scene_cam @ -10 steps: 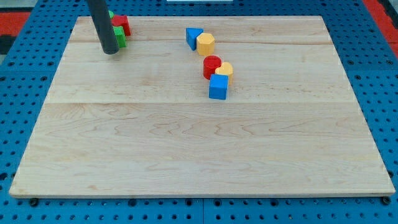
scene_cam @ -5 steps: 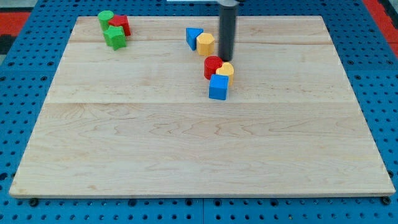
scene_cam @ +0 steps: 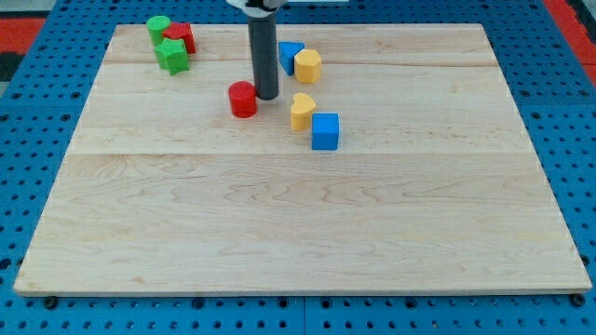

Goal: Move the red circle left and up

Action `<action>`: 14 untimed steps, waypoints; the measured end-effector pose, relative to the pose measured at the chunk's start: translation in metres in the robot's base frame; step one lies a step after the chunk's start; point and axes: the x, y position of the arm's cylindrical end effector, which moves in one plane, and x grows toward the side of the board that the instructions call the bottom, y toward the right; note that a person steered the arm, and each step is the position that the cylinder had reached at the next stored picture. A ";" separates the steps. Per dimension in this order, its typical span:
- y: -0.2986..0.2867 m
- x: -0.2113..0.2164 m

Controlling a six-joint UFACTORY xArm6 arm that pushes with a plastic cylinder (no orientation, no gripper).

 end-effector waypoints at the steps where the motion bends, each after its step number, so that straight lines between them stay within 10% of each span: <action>1: -0.025 0.025; 7: -0.088 0.072; 14: -0.130 -0.022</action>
